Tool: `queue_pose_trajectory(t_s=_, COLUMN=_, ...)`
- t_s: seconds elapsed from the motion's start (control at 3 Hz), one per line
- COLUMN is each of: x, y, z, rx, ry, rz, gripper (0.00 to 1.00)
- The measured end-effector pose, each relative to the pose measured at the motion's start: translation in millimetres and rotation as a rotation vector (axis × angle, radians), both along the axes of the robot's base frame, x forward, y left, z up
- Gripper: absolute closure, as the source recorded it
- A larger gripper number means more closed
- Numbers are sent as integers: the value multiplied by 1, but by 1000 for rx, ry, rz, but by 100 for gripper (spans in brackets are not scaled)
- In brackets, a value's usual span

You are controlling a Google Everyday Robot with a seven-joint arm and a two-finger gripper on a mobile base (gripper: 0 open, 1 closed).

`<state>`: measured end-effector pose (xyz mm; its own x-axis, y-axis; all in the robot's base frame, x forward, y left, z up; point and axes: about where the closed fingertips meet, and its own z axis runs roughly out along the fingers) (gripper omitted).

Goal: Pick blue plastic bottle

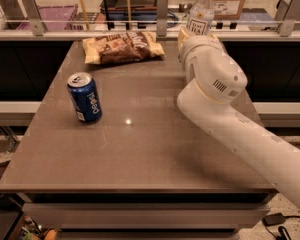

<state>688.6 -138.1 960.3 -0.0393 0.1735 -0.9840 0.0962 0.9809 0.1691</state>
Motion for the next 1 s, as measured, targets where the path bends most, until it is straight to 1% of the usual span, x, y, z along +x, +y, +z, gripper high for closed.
queue_pose_trajectory(t_s=0.33, x=0, y=0, z=0, rx=-27, ry=3, rz=1, gripper=82)
queue_pose_trajectory(t_s=1.0, x=1, y=-1, z=-1, rx=-66, ry=8, rz=3, gripper=36)
